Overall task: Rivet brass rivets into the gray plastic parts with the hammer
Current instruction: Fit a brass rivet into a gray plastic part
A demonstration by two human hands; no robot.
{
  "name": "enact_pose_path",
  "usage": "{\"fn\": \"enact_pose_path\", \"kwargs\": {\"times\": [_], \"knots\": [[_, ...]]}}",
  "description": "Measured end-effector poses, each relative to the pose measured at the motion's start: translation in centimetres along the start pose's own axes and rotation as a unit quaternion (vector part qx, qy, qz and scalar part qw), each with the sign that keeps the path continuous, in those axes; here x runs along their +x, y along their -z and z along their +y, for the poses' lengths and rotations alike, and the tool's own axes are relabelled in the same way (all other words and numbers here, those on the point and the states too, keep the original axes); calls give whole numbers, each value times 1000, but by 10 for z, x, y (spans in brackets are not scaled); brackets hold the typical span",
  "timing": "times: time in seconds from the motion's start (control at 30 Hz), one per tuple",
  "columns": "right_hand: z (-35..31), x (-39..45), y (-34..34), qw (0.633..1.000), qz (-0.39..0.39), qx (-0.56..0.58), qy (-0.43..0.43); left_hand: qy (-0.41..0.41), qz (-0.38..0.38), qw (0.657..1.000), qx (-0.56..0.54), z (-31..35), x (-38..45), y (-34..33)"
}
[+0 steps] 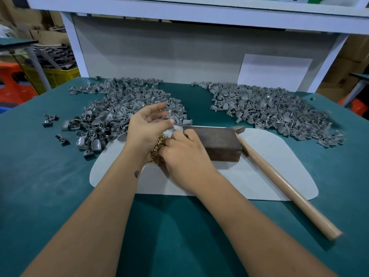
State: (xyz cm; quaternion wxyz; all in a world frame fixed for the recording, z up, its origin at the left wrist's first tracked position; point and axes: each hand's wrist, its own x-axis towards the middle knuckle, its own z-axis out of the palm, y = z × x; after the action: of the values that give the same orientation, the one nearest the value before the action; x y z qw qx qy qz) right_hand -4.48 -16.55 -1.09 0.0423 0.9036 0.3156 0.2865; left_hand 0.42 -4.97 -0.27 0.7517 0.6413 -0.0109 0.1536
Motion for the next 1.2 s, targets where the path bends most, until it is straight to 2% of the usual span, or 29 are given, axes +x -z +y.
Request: {"fn": "enact_pose_path", "kwargs": {"times": [0.17, 0.3, 0.37, 0.43, 0.53, 0.67, 0.73, 0.9, 1.1, 1.2], "knots": [[9, -4, 0, 999, 21, 46, -7, 2, -3, 1000, 25, 0, -2, -1], [18, -7, 8, 975, 118, 175, -76, -6, -25, 1000, 17, 3, -4, -3], [31, -8, 17, 957, 178, 204, -109, -19, -40, 999, 17, 5, -6, -5], [49, -7, 25, 927, 219, 244, -183, -43, -60, 996, 41, 7, -10, -11], [75, -8, 33, 845, 229, 362, -320, -65, -112, 987, 90, 9, -18, -24], [86, -20, 27, 790, 203, 427, -390, -49, -159, 979, 114, 7, -27, -38], [86, -23, 22, 772, 187, 457, -399, -45, -164, 978, 120, 5, -30, -40], [84, -27, 14, 807, 152, 444, -359, -50, -158, 971, 169, 1, -33, -39], [80, -26, 13, 803, 141, 470, -339, -60, -157, 973, 159, 1, -36, -42], [83, -26, 14, 799, 158, 456, -359, -49, -140, 977, 155, 0, -36, -44]]}}
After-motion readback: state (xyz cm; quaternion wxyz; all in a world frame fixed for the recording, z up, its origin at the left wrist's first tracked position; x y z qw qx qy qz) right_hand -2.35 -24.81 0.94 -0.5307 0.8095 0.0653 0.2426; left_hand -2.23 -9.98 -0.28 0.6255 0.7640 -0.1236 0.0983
